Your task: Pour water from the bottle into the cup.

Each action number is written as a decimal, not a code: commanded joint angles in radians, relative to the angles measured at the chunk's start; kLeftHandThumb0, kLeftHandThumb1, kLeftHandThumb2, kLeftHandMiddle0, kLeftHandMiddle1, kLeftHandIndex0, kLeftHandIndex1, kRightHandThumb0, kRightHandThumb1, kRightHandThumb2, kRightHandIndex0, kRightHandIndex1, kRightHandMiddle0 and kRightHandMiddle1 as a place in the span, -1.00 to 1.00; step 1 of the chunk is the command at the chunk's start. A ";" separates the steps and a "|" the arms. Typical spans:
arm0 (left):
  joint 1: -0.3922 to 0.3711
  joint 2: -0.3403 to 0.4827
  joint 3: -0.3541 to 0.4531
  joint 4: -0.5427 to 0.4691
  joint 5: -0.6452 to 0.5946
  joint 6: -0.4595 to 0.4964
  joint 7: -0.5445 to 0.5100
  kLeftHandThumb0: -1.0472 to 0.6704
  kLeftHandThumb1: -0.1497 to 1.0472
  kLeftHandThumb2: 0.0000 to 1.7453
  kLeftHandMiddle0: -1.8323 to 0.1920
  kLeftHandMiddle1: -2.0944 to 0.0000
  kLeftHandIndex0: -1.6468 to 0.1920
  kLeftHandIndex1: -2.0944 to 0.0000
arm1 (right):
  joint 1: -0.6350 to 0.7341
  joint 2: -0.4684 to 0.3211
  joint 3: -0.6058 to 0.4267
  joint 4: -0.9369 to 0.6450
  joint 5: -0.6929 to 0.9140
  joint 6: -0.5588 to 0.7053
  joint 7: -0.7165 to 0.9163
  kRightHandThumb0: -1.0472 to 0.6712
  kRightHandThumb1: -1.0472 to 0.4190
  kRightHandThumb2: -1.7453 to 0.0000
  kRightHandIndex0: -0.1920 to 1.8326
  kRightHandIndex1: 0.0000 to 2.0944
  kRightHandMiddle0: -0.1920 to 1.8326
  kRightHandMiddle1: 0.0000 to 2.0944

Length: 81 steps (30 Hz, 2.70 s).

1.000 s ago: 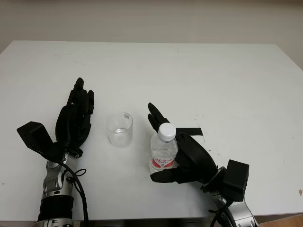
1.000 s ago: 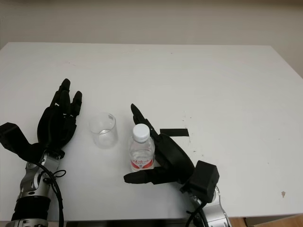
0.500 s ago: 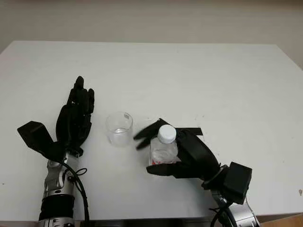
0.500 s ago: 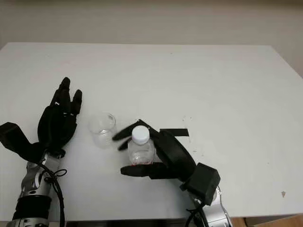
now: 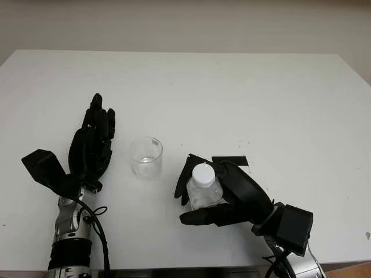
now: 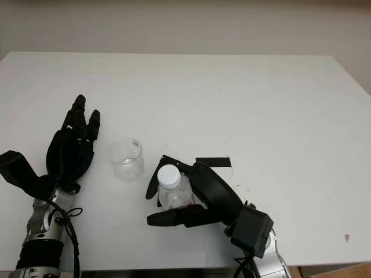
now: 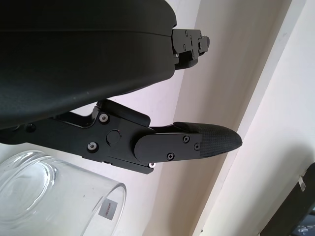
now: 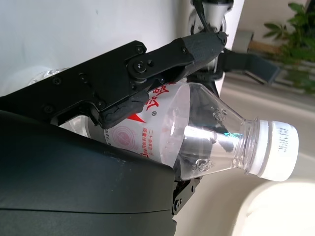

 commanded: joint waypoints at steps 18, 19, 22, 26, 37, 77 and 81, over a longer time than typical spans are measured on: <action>-0.004 -0.006 -0.004 -0.008 0.010 -0.017 0.007 -0.59 1.00 -0.53 0.88 0.95 0.86 0.95 | -0.681 -0.010 -0.102 0.619 -0.471 -0.193 -0.605 -0.20 -1.00 0.69 0.74 1.00 0.44 1.00; -0.004 -0.007 -0.004 -0.010 0.009 -0.014 0.009 -0.59 1.00 -0.52 0.88 0.95 0.86 0.95 | -0.713 -0.019 -0.087 0.665 -0.500 -0.201 -0.627 -0.20 -1.00 0.68 0.73 1.00 0.44 1.00; -0.005 -0.007 -0.004 -0.010 0.006 -0.011 0.006 -0.59 1.00 -0.53 0.89 0.95 0.86 0.95 | -0.788 -0.046 -0.038 0.777 -0.591 -0.226 -0.704 -0.23 -1.00 0.64 0.70 1.00 0.40 1.00; -0.009 -0.009 -0.005 -0.002 0.006 -0.017 0.006 -0.59 1.00 -0.53 0.89 0.95 0.87 0.95 | -0.888 -0.070 0.039 0.925 -0.710 -0.251 -0.839 -0.26 -1.00 0.73 0.62 1.00 0.32 1.00; -0.017 -0.021 -0.004 0.015 0.007 -0.038 0.011 -0.60 1.00 -0.54 0.88 0.95 0.86 0.95 | -1.107 -0.089 0.268 1.207 -0.930 -0.267 -1.088 -0.27 -1.00 0.82 0.49 1.00 0.13 1.00; -0.056 -0.036 -0.012 0.075 0.014 -0.073 0.017 -0.62 1.00 -0.53 0.90 0.95 0.89 0.96 | -1.369 -0.097 0.761 1.316 -1.364 -0.098 -1.712 -0.37 -1.00 0.52 0.39 1.00 -0.13 1.00; -0.060 -0.037 -0.010 0.083 0.014 -0.078 0.018 -0.62 1.00 -0.54 0.90 0.95 0.89 0.96 | -1.375 -0.096 0.778 1.319 -1.368 -0.097 -1.710 -0.36 -1.00 0.58 0.43 1.00 -0.06 1.00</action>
